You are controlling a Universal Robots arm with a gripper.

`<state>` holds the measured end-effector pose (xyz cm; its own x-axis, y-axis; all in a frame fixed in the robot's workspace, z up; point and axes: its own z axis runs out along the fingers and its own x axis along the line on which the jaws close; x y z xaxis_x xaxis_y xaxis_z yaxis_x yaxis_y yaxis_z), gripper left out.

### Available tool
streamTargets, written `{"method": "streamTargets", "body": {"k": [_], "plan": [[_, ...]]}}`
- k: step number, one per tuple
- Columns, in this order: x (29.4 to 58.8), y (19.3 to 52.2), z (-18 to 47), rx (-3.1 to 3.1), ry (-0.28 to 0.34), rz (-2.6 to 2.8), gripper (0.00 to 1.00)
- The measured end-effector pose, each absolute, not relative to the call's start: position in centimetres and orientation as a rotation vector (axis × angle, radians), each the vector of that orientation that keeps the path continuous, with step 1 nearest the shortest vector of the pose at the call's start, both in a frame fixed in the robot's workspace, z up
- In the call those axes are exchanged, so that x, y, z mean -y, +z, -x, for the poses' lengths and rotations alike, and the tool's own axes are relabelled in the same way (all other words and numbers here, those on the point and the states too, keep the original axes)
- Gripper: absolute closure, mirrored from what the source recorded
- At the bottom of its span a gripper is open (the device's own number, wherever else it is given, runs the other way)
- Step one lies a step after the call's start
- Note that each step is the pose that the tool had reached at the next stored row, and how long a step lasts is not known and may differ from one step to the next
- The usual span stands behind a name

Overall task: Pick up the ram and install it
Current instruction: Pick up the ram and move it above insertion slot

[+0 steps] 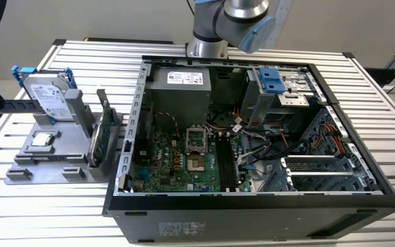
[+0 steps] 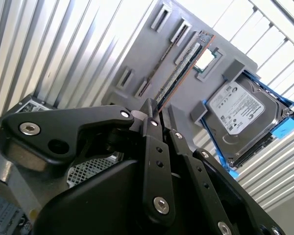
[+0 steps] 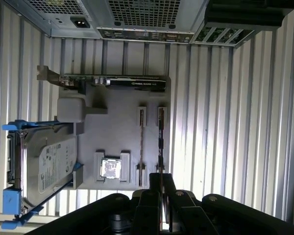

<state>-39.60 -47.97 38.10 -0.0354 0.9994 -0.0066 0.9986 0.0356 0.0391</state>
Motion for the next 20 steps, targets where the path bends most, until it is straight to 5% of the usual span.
{"method": "streamTargets", "body": {"k": [20], "plan": [[47.98, 38.92, 39.60, -2.237, 0.037, -2.159, 1.00]]}}
